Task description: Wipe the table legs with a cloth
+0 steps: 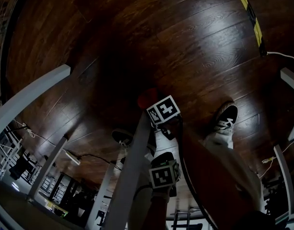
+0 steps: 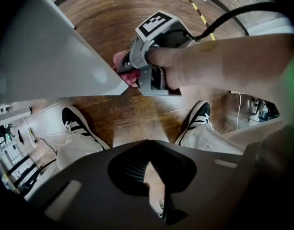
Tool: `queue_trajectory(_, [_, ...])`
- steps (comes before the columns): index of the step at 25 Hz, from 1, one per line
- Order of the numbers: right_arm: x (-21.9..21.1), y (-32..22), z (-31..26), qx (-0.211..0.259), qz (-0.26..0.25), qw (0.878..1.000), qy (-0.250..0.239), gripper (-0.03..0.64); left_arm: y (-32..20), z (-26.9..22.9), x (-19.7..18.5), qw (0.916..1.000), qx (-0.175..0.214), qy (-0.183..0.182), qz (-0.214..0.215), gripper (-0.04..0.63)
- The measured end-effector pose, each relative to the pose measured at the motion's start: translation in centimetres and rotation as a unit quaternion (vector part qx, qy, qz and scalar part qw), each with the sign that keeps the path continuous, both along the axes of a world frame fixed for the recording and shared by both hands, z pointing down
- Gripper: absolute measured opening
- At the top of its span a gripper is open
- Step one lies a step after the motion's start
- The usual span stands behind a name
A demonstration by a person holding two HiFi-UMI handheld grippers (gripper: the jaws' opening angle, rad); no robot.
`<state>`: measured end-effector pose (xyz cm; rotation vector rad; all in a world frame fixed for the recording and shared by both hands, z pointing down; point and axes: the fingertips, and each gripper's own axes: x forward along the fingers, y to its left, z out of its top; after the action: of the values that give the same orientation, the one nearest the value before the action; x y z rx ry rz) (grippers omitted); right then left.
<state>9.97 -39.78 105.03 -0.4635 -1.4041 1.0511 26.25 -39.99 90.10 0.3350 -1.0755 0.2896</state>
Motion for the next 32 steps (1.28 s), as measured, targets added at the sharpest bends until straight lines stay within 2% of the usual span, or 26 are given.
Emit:
queue_trajectory(3, [0.2,0.2,0.1,-0.014,0.043,0.999,0.025,0.074,0.0,0.1,0.4,1.0,0.006,0.001,0.003,0.0])
queue_trajectory(14, [-0.1,0.4,-4.3,-0.058,0.082,0.995,0.022,0.074,1.0,-2.2,0.1,0.9997,-0.019,-0.012,-0.009,0.0])
queue_trajectory(19, [0.6,0.3,-9.5,-0.101,0.08,0.992,0.003,0.075,-0.1,-4.5,0.6,0.9993,-0.019,-0.025,-0.021,0.0])
queue_trajectory(23, [0.1,0.1,-14.4,-0.126,0.119,0.985,-0.002,0.075,-0.3,-7.1,0.2,0.9994,-0.01,-0.033,0.01,0.0])
queue_trajectory(27, [-0.2,0.0,-18.6,-0.126,0.137,0.982,-0.013,0.075,0.3,-9.3,-0.6,0.9992,-0.008,-0.038,0.008,0.0])
queue_trajectory(32, [-0.3,0.3,-24.4,-0.128,0.119,0.984,-0.04,0.074,1.6,-12.8,-0.6,0.9987,-0.015,-0.047,0.012,0.0])
